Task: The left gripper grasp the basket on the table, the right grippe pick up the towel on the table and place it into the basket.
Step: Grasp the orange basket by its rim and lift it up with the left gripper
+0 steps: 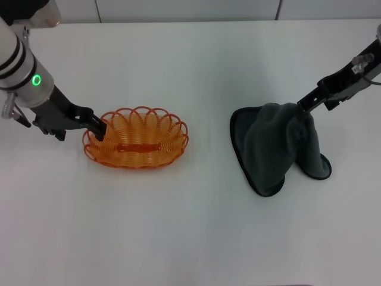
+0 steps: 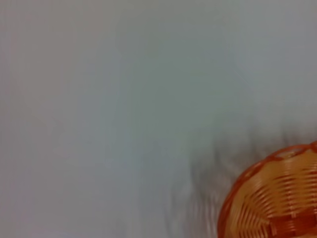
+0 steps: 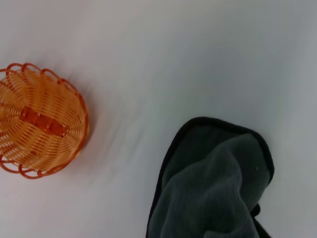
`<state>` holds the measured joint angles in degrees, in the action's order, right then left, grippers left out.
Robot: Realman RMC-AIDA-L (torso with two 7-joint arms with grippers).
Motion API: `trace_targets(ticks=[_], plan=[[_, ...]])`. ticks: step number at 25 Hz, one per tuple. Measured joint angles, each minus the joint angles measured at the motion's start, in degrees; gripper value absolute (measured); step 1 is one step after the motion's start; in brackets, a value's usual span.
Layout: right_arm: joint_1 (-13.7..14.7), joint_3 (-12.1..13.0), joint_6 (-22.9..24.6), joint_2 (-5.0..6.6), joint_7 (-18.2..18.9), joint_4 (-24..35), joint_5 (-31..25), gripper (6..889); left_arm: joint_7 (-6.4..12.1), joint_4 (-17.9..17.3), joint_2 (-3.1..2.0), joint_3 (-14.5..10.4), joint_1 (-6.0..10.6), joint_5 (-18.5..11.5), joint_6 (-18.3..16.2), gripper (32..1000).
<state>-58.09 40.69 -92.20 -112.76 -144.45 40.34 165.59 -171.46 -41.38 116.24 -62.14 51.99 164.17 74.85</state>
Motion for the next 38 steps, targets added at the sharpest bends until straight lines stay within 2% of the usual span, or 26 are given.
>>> trace_targets(ticks=[6, 12, 18, 36, 38], plan=[[-0.12, 0.0, 0.0, 0.0, 0.07, 0.0, 0.0, 854, 0.07, 4.56, 0.16, 0.0, 1.2, -0.24, -3.35, 804], [-0.21, 0.0, 0.0, 0.0, 0.15, 0.0, -0.07, 854, 0.08, 6.01, 0.48, -0.08, 1.47, -0.48, -5.51, 795], [-0.24, -0.03, 0.0, 0.0, 0.19, 0.0, -0.1, 854, 0.36, 8.93, 0.69, -0.52, 2.4, -1.12, -7.7, 786], [-0.58, -0.03, 0.41, 0.01, 0.66, 0.0, -0.09, 853, 0.54, 10.49, 0.82, -0.81, 2.86, -1.32, -8.82, 759], [-0.69, -0.05, 0.43, 0.0, 0.66, 0.0, -0.09, 853, 0.59, 10.82, 0.82, -1.57, 2.86, -1.32, -9.12, 652]])
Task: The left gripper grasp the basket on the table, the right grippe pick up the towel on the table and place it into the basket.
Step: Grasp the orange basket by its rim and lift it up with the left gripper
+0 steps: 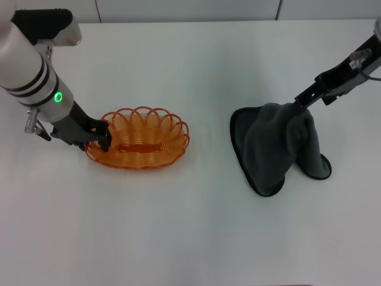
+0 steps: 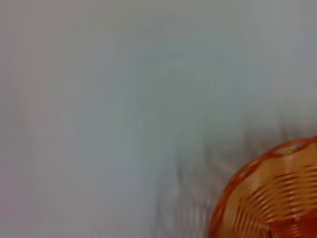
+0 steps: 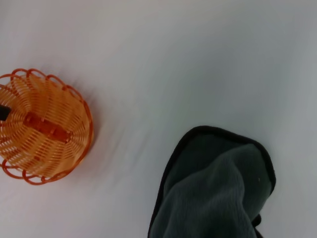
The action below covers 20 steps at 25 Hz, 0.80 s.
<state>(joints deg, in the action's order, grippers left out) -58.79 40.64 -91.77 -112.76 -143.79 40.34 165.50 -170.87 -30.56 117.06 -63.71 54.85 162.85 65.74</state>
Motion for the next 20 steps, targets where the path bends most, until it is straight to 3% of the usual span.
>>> trace_targets(ticks=[3, 14, 20], plan=[[-0.05, -0.03, 0.01, 0.0, 0.0, 0.0, 0.0, 853, -0.06, 0.13, 0.0, -1.88, -0.01, 0.0, -0.21, 492], [-0.12, 0.06, 0.01, 0.0, 0.0, 0.0, 0.0, 853, -0.4, 0.27, 0.09, -2.8, 0.26, 0.0, -0.69, 223], [-0.09, 0.06, 0.01, 0.0, 0.0, 0.0, 0.0, 853, -0.09, 0.05, 0.06, -2.83, 0.52, 0.0, 0.61, 213]])
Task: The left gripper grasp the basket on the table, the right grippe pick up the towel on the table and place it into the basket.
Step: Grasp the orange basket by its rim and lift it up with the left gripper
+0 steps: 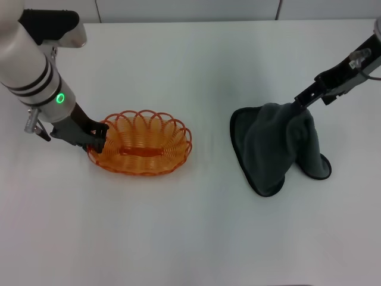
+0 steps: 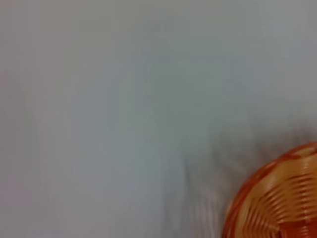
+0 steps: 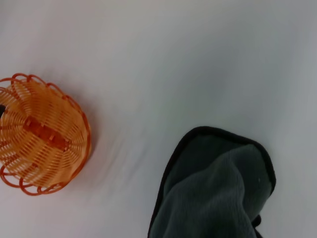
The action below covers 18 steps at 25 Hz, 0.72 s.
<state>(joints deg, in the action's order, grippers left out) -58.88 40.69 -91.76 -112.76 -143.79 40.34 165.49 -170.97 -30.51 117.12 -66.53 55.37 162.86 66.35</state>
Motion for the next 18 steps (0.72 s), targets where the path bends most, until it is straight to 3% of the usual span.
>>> trace_targets(ticks=[4, 6, 13, 18], plan=[[0.17, -0.07, 0.04, 0.0, 0.0, 0.0, 0.0, 853, 0.76, -0.7, -0.32, 0.42, 0.15, -0.2, 2.23, 206], [0.27, -0.16, 0.06, 0.0, 0.0, 0.0, 0.0, 853, 2.05, -1.34, -0.6, 1.15, 0.13, -1.79, 3.52, 192], [0.42, -0.23, 0.09, 0.0, 0.0, 0.0, 0.0, 853, 7.95, -1.84, -3.02, 4.19, -0.72, -11.6, 7.06, 106], [0.48, -0.37, 0.09, 0.0, 0.0, 0.0, 0.0, 853, 9.41, -1.84, -3.94, 4.52, -1.16, -15.16, 7.68, 85]])
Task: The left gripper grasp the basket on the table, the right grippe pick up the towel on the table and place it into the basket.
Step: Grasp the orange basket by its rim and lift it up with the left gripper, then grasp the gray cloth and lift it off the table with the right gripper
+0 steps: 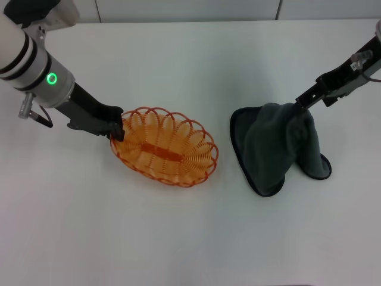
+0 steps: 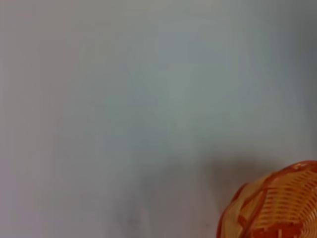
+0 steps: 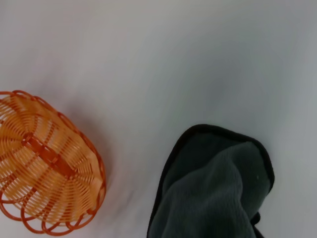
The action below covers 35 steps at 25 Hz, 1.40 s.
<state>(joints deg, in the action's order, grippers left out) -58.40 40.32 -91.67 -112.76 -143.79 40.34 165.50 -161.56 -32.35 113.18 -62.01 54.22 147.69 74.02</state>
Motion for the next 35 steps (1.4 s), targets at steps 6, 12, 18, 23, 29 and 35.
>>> trace_targets(ticks=[6, 12, 18, 23, 29, 35], plan=[[0.0, 0.01, 0.0, 0.0, 0.0, 0.0, 0.0, 853, 1.77, 0.01, -1.52, 0.08, -0.97, -6.43, 0.79, 85], [-0.03, 0.06, 0.11, 0.11, 0.0, 0.0, 0.0, 852, 3.63, 0.49, -3.69, 0.37, -3.01, -16.46, 1.17, 86], [-0.04, 0.33, 0.27, 0.16, 0.0, 0.0, 0.01, 852, 4.79, 1.03, -4.87, 4.25, -4.94, -21.73, 1.34, 84], [-0.05, 0.44, 0.78, 0.12, 0.0, -0.07, 0.39, 852, 4.76, 1.18, -4.99, 7.63, -5.32, -22.01, 1.39, 83], [-0.05, 0.82, 2.04, 0.09, 0.0, -0.93, 0.43, 852, 4.34, 1.18, -5.08, 7.43, -5.35, -21.47, 1.48, 82], [-0.42, 2.49, 5.04, -0.01, 0.0, -3.66, 0.44, 852, 4.28, 1.18, -5.08, 7.14, -5.24, -21.13, 1.67, 82]])
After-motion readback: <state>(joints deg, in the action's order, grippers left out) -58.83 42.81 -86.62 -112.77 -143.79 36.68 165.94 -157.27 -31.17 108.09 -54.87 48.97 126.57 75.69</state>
